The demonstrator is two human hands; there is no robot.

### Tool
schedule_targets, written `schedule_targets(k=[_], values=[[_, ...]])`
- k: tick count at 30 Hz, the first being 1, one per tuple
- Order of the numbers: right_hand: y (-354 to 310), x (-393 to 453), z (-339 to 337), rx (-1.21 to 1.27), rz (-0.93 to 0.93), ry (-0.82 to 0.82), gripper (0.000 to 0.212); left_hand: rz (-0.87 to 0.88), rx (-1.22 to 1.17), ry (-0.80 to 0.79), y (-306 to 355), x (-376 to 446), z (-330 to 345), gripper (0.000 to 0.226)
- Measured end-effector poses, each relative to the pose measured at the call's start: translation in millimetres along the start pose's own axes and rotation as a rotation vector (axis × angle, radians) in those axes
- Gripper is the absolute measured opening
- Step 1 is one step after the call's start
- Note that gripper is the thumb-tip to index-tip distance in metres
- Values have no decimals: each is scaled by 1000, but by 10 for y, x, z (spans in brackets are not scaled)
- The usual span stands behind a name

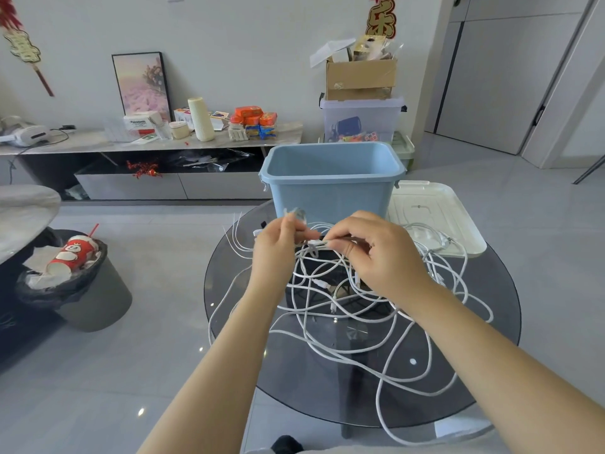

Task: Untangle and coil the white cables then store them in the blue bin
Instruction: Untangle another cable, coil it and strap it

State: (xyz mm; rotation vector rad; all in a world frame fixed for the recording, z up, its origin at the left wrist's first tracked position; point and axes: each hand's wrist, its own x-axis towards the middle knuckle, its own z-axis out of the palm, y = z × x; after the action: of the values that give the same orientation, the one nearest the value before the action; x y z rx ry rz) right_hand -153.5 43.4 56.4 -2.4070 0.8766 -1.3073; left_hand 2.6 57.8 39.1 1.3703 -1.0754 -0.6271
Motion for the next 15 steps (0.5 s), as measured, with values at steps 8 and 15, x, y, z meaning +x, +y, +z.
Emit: schedule_targets(k=[8,15], values=[[112,67,-42,163,238,119,10,-243,-281,-448,87,-103,80,33],[174,113,-37,215,472,187,8,-428,-542,-617,117,-134,122,38]])
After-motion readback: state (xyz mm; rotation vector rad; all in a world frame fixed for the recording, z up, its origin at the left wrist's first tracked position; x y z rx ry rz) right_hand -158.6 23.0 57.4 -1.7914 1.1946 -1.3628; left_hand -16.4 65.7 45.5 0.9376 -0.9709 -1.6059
